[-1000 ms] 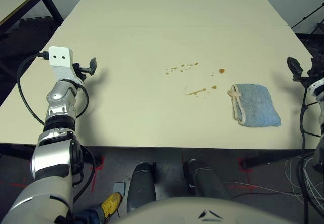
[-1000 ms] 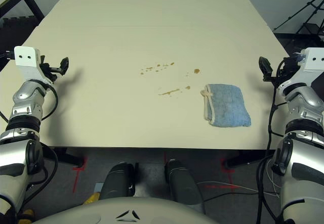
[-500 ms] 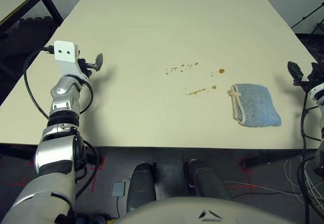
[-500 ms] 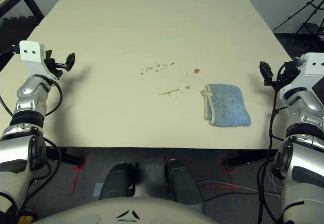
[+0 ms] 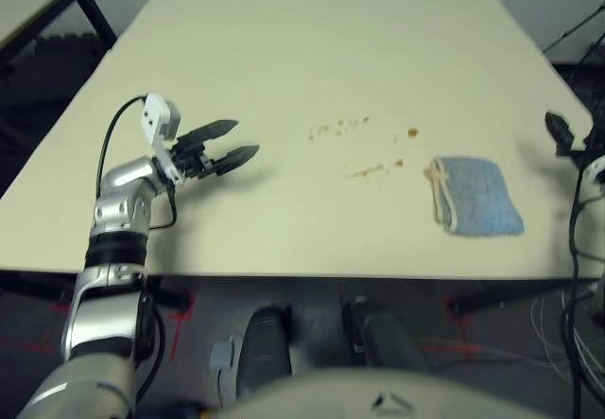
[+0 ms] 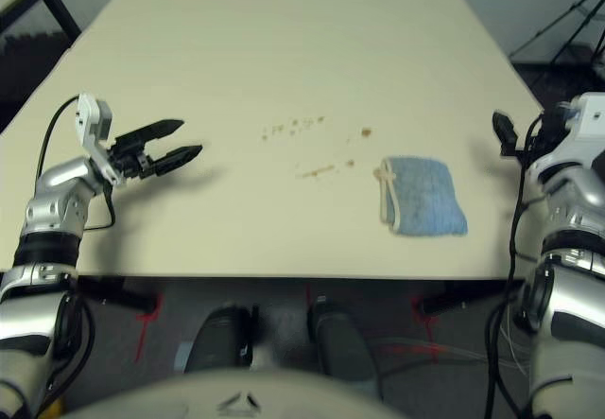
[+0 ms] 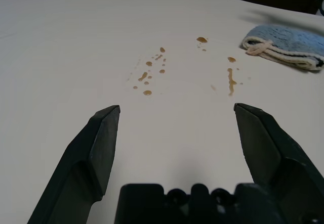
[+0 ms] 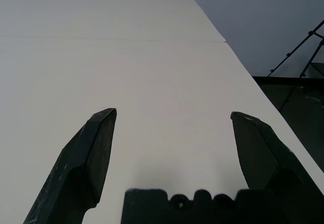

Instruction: Wipe the water off the table with a rag.

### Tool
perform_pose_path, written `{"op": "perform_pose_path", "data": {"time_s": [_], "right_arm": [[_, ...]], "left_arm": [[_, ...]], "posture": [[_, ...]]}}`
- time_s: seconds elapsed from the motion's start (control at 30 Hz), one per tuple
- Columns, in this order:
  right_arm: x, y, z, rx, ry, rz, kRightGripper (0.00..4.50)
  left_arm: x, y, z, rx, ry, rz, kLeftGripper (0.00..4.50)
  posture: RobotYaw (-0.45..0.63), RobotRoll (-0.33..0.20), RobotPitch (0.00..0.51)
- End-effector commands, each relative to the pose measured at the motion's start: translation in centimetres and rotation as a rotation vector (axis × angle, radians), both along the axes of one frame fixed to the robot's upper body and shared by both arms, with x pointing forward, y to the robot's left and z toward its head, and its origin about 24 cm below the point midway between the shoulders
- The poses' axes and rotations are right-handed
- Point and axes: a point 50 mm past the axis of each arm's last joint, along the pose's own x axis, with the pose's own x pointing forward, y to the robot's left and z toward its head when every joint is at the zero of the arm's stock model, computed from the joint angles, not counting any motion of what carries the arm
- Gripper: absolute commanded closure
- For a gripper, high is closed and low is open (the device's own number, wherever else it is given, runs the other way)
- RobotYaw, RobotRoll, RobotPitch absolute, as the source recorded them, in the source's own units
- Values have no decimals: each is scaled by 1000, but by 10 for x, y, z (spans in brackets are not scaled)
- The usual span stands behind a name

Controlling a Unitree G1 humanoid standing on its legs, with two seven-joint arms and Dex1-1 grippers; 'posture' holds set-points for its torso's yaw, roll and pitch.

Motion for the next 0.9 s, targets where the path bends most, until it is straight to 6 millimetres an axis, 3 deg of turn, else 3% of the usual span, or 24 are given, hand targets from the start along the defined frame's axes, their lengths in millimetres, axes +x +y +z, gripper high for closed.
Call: {"op": "perform_pose_path", "data": {"time_s": [0.03,0.23,0.43,0.67,0.9], "right_arm": [[-8,-12,7,27,7,-14,21],[-15,-18,24,73,101,168,21],[-38,-9,29,89,462,501,21],[-57,11,15,197,723,657,21],[-51,29,-4,222,754,672,21]], "left_arm": [[0,-6,-1,33,16,-49,0],[3,-10,0,41,6,-66,0],[3,-13,-3,55,6,-82,0],[4,-20,-7,48,8,-90,0],[3,-22,-7,52,11,-99,0]], "posture": [[-191,0,73],[-200,0,73],[-212,0,76],[-214,0,78],[-214,0,78]]}}
